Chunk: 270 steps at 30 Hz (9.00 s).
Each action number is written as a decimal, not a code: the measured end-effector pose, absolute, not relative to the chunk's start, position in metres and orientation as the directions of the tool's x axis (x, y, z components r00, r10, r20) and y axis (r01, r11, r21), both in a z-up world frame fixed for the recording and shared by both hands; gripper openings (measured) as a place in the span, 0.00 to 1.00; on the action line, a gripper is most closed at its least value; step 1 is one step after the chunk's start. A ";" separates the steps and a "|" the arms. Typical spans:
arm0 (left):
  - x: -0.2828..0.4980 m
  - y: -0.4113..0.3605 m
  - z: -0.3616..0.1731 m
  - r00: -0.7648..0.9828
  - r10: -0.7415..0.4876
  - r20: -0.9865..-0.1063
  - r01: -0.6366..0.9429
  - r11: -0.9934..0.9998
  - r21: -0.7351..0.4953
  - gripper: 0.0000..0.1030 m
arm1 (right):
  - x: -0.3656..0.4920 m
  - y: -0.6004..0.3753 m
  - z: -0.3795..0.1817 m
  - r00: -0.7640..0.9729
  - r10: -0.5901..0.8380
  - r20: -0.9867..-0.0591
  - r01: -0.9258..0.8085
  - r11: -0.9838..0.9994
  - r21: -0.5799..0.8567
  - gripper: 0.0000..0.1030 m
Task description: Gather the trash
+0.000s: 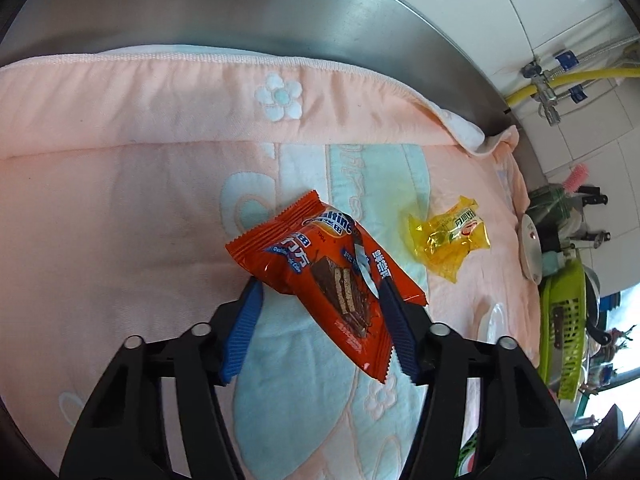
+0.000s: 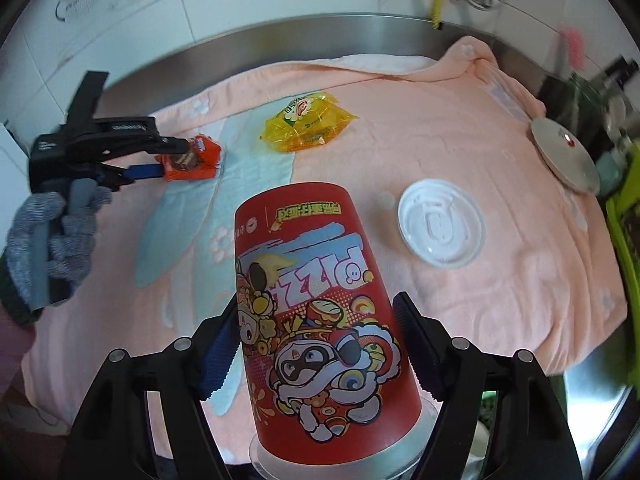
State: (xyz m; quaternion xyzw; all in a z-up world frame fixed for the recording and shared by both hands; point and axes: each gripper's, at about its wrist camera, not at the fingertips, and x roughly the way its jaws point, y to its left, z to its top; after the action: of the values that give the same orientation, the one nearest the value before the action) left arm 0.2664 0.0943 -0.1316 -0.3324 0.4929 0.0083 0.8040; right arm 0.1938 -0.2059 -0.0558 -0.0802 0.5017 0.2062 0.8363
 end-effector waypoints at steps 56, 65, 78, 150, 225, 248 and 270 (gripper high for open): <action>0.120 -0.232 -0.089 0.150 -0.652 -0.743 0.464 0.710 -0.530 0.05 | 0.024 -0.489 -0.120 0.468 -0.009 -0.884 0.367 0.912 0.185 0.75; 0.113 -0.280 -0.118 0.084 -0.606 -0.791 0.506 0.710 -0.489 0.05 | -0.005 -0.496 -0.088 0.542 -0.048 -0.839 0.376 0.907 0.191 0.80; 0.100 -0.305 -0.140 0.060 -0.532 -0.845 0.597 0.697 -0.397 0.49 | -0.018 -0.491 -0.079 0.569 -0.034 -0.822 0.367 0.905 0.216 0.80; 0.365 -0.044 -0.104 0.473 -0.200 -0.858 0.344 0.938 -0.029 0.79 | 0.307 -0.265 -0.140 0.485 0.112 -0.867 -0.037 0.994 0.108 0.91; 0.087 -0.266 -0.077 0.297 -0.501 -0.813 0.727 0.671 -0.148 0.28 | -0.019 -0.454 -0.091 0.599 -0.117 -0.792 0.390 0.906 0.162 0.87; 0.064 -0.305 -0.097 0.204 -0.518 -0.831 0.771 0.608 -0.190 0.69 | -0.069 -0.473 -0.083 0.616 -0.152 -0.773 0.476 0.854 0.212 0.87; 0.060 -0.169 -0.040 0.439 -0.483 -0.758 0.686 0.725 -0.065 0.95 | -0.070 -0.374 -0.058 0.642 -0.121 -0.757 0.426 0.877 0.221 0.89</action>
State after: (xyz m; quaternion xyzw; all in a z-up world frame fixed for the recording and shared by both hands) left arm 0.0598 -0.1692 -0.0395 0.1269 0.3989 -0.3484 0.8387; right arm -0.0696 -0.3736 -0.0580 0.1935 0.3939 -0.1546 0.8851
